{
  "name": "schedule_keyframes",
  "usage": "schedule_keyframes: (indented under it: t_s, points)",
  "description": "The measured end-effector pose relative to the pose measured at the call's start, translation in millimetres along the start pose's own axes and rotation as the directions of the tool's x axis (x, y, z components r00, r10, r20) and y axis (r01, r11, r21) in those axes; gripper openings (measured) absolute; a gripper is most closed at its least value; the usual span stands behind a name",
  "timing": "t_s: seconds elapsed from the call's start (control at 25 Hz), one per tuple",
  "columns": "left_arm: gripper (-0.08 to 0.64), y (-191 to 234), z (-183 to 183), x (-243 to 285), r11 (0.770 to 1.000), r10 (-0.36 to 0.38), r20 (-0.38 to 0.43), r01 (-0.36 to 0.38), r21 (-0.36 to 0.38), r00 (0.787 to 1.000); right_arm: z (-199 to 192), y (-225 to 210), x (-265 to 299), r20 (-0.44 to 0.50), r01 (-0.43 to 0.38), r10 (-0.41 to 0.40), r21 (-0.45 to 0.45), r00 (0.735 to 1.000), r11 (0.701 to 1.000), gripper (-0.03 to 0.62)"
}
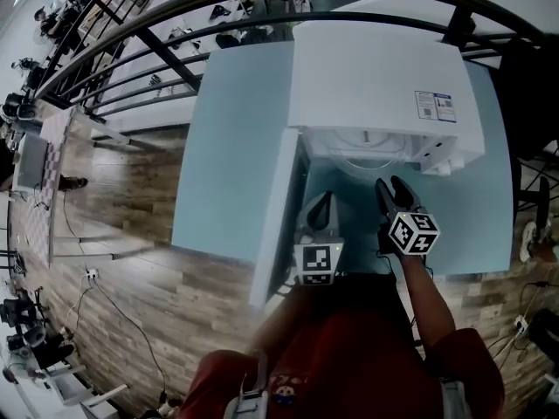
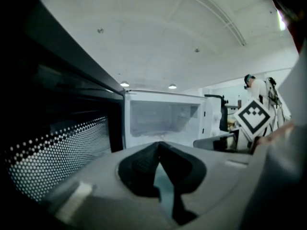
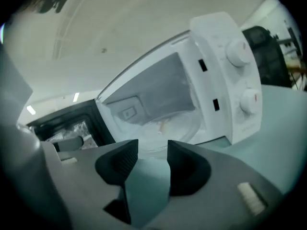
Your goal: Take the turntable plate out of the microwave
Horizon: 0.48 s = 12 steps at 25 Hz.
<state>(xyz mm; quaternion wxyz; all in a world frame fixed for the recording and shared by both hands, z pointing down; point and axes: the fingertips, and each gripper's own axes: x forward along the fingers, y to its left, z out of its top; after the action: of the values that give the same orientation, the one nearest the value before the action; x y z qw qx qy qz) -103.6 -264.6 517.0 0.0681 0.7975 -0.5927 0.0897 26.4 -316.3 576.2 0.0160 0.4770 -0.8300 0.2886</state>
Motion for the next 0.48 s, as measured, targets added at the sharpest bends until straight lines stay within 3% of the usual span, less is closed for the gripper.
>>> schedule_keyframes:
  t_s: [0.2,0.36,0.48]
  points:
    - [0.000,-1,1,-1,1.000,0.005,-0.009,-0.005,-0.003,1.000,3,-16,1,0.049,-0.022,0.009,0.275,0.999,0.961,0.186]
    - [0.000,1,4,-2,1.000,0.004,-0.028,-0.004,0.012,1.000,1,-31,6,0.088,-0.058,0.015,0.505,0.996,0.861,0.198]
    - [0.000,4,6,-1,1.000,0.000,-0.029,0.000,0.021,1.000,2,-33,16,0.100,-0.088,0.036,0.585,0.994,0.806,0.209]
